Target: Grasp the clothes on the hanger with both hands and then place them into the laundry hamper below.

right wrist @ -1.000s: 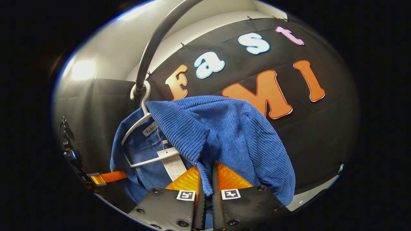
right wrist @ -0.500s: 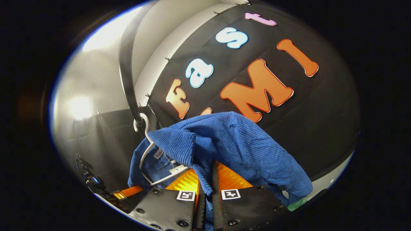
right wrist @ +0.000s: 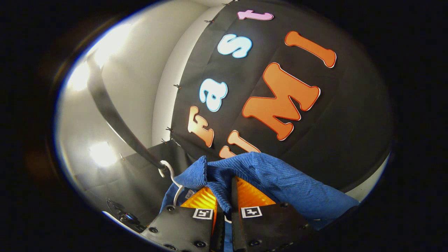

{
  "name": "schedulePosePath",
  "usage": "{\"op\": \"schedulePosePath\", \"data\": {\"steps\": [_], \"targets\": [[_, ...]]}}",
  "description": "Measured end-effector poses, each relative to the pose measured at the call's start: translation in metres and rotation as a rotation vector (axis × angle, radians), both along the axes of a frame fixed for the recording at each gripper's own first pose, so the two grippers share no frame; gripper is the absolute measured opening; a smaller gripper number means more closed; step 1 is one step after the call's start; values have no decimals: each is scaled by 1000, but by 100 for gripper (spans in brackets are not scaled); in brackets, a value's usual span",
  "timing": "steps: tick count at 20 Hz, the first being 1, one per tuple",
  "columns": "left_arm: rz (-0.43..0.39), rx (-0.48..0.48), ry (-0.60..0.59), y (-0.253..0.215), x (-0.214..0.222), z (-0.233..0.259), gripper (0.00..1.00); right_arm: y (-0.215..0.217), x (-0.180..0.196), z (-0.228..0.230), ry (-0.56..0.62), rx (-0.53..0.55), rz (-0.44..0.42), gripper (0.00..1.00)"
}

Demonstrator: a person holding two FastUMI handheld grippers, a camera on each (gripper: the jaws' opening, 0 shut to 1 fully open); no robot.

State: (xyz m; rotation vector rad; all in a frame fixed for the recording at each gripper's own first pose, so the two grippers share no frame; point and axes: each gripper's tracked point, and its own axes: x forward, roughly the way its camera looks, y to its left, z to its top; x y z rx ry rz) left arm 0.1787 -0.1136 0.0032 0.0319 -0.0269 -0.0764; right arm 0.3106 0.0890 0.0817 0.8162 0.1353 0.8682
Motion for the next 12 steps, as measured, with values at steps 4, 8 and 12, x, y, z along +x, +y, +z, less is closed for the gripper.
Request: {"op": "schedulePosePath", "data": {"steps": [4, 8, 12], "targets": [[-1, -42, -11, 6, 10, 13, 6, -5, 10, 18, 23, 55, 37, 16], [-11, -32, -18, 15, 25, 24, 6, -8, 18, 34, 50, 89, 81, 16], [-49, -55, -17, 11, 39, 33, 6, -15, 29, 43, 64, 88, 90, 16]]}}
